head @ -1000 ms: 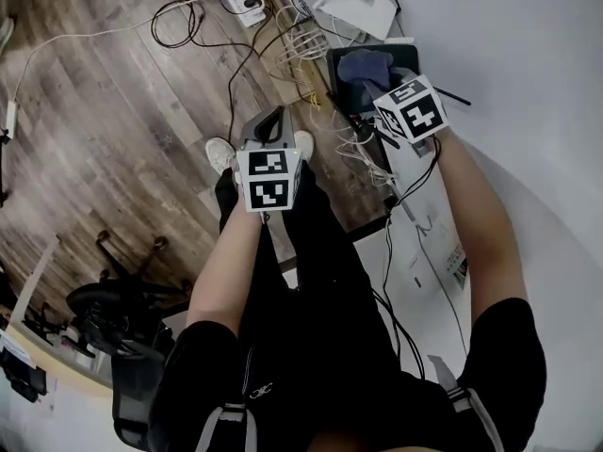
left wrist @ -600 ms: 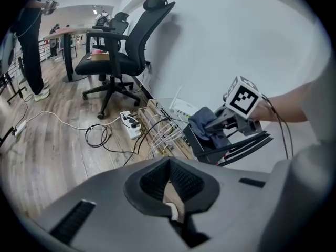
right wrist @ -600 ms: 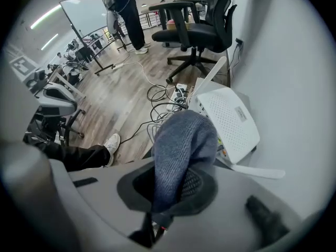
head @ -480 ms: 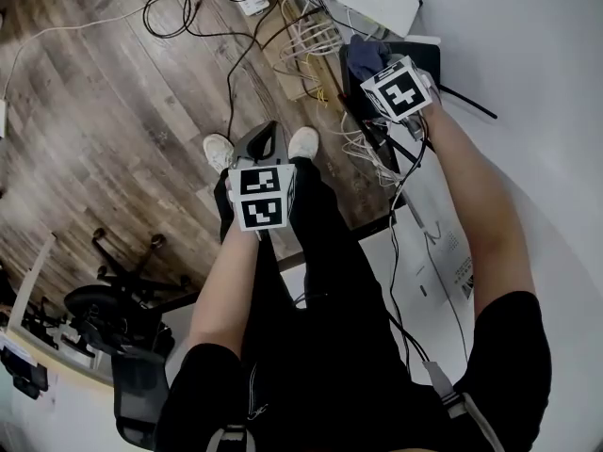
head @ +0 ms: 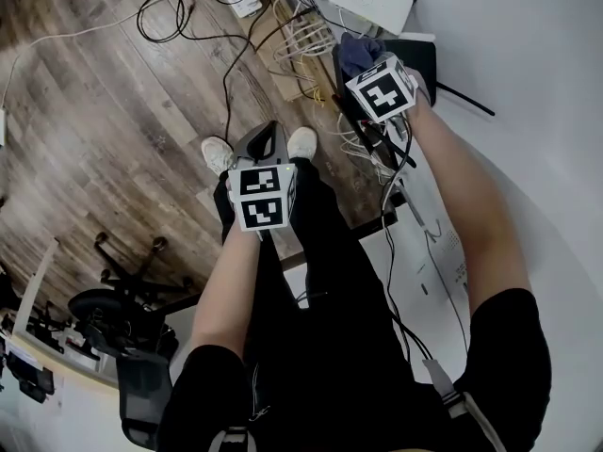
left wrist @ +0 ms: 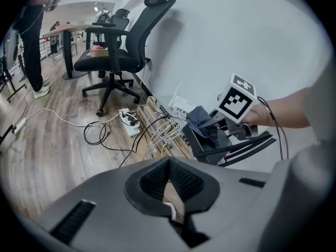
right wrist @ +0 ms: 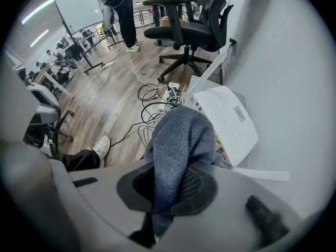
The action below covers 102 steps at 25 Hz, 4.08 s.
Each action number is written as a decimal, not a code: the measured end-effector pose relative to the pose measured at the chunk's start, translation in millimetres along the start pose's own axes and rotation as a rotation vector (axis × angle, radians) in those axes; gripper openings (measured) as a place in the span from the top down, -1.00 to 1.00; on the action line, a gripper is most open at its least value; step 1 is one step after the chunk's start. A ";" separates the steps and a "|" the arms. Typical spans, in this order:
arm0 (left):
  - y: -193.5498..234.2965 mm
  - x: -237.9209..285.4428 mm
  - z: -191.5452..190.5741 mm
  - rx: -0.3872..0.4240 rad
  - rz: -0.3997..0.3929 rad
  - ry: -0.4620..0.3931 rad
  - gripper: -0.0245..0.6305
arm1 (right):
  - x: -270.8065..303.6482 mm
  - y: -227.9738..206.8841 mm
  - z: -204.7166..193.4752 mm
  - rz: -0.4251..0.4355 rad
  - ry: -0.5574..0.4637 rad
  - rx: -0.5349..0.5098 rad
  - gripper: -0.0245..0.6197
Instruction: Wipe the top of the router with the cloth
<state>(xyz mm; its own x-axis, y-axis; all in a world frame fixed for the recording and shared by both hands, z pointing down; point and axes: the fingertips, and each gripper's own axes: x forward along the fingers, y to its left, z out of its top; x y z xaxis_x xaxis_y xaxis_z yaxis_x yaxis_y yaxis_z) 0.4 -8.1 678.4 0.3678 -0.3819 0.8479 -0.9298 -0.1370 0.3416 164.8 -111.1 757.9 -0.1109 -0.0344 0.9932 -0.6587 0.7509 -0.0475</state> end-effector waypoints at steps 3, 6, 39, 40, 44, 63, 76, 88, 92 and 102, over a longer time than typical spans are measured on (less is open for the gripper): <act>-3.1 0.5 2.8 0.015 -0.002 -0.004 0.89 | 1.1 -5.1 -2.5 0.004 -0.003 0.036 0.79; -5.9 -0.9 2.6 0.023 -0.002 0.001 0.89 | 0.0 -16.6 -8.3 -0.009 0.016 0.077 0.78; -34.6 11.9 -11.5 0.059 -0.011 0.022 0.89 | -0.3 -170.9 -117.4 -0.303 0.199 0.204 0.79; -32.9 11.6 -12.4 0.058 -0.009 0.024 0.89 | -0.4 -173.9 -119.7 -0.311 0.211 0.213 0.79; -26.1 10.6 -14.0 0.056 -0.006 0.028 0.89 | 1.7 -179.9 -129.8 -0.312 0.253 0.261 0.79; -15.7 3.4 -21.2 0.029 -0.043 0.033 0.89 | -1.8 -147.1 -169.4 -0.241 0.604 0.047 0.79; 0.8 -3.9 -26.1 0.026 -0.040 0.035 0.89 | -4.8 -121.9 -175.3 -0.212 0.677 -0.079 0.79; 13.5 -6.6 -27.1 0.011 -0.043 0.039 0.89 | -5.0 -86.6 -197.7 -0.066 0.734 0.009 0.79; 12.6 -6.9 -28.1 0.012 -0.052 0.039 0.89 | -8.4 -71.4 -191.4 -0.020 0.723 0.000 0.79; 21.5 -15.4 -33.5 0.022 -0.062 0.040 0.89 | -9.3 20.4 -129.7 0.281 0.569 -0.045 0.79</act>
<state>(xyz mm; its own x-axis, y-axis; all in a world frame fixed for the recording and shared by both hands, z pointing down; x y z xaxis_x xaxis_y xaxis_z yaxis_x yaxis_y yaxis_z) -24.8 25.5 686.3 0.4248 -0.3354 0.8409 -0.9051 -0.1794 0.3856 248.9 -9.9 761.4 0.1459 0.5149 0.8448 -0.6285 0.7077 -0.3228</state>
